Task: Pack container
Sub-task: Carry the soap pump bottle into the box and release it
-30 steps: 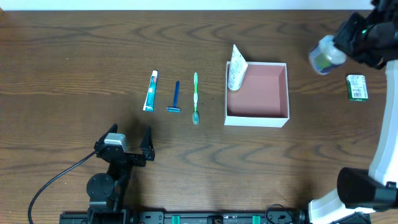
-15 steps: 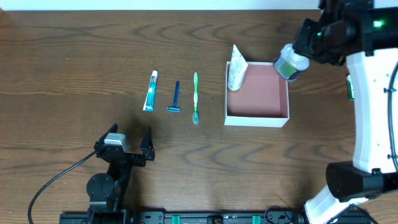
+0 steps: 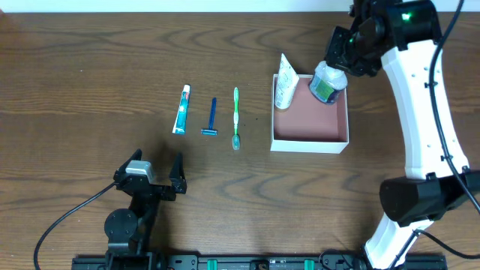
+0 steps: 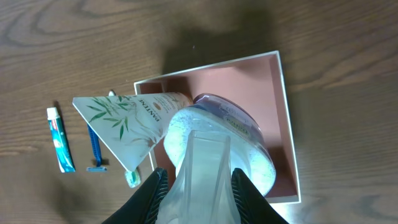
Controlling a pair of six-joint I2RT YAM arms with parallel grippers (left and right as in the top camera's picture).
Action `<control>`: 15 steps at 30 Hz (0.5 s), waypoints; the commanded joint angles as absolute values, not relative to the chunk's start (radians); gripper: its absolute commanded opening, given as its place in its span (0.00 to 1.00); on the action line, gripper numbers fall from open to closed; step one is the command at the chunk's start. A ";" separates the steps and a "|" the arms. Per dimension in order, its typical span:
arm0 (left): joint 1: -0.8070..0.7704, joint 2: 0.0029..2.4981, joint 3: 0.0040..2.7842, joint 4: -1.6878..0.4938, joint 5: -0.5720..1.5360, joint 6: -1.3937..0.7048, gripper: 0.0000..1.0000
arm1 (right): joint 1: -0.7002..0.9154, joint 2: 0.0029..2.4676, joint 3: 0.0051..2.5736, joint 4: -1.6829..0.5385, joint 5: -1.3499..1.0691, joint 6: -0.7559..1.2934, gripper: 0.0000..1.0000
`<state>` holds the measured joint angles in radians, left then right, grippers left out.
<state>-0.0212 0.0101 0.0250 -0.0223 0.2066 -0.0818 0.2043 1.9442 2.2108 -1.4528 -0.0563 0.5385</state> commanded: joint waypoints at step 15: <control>-0.017 0.004 0.004 -0.051 0.220 -0.084 0.98 | 0.235 2.065 2.223 -1.424 -0.056 0.572 0.20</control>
